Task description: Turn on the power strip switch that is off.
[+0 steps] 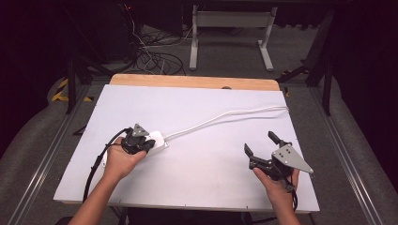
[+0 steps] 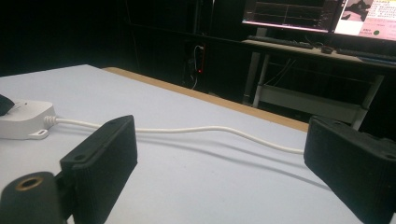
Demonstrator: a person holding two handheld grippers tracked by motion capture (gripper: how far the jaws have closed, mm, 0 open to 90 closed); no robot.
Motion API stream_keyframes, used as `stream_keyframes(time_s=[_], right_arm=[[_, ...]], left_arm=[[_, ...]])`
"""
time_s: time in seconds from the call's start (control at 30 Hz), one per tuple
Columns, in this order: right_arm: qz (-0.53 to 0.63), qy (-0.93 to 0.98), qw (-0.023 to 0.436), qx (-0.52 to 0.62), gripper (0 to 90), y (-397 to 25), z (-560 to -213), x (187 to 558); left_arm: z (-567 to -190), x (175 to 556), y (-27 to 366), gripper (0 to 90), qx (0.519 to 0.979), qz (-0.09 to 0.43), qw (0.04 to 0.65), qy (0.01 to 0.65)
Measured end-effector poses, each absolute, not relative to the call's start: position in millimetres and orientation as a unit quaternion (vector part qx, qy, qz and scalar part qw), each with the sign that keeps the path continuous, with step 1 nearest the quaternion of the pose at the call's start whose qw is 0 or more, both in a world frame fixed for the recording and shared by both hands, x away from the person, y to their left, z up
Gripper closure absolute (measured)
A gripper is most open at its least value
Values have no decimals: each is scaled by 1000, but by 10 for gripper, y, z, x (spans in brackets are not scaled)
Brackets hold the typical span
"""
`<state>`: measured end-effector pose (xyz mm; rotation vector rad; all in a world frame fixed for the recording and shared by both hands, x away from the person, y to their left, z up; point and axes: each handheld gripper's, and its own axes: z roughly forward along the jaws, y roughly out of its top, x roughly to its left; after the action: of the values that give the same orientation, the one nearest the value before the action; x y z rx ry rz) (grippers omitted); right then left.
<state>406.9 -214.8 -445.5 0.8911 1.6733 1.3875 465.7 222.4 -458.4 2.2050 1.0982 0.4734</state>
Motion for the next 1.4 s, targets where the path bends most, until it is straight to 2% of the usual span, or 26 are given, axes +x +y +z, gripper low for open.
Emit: stream_keyframes(time_s=[0.8, 1.4], right_arm=[[544, 658, 387, 349, 105, -2146, -4454, 4069], [544, 659, 386, 347, 105, -2149, -4454, 4087]], left_arm=[[-4588, 4650, 2227, 900, 837, 179, 316, 410], [-4613, 4609, 2187, 895, 839, 216, 317, 386]])
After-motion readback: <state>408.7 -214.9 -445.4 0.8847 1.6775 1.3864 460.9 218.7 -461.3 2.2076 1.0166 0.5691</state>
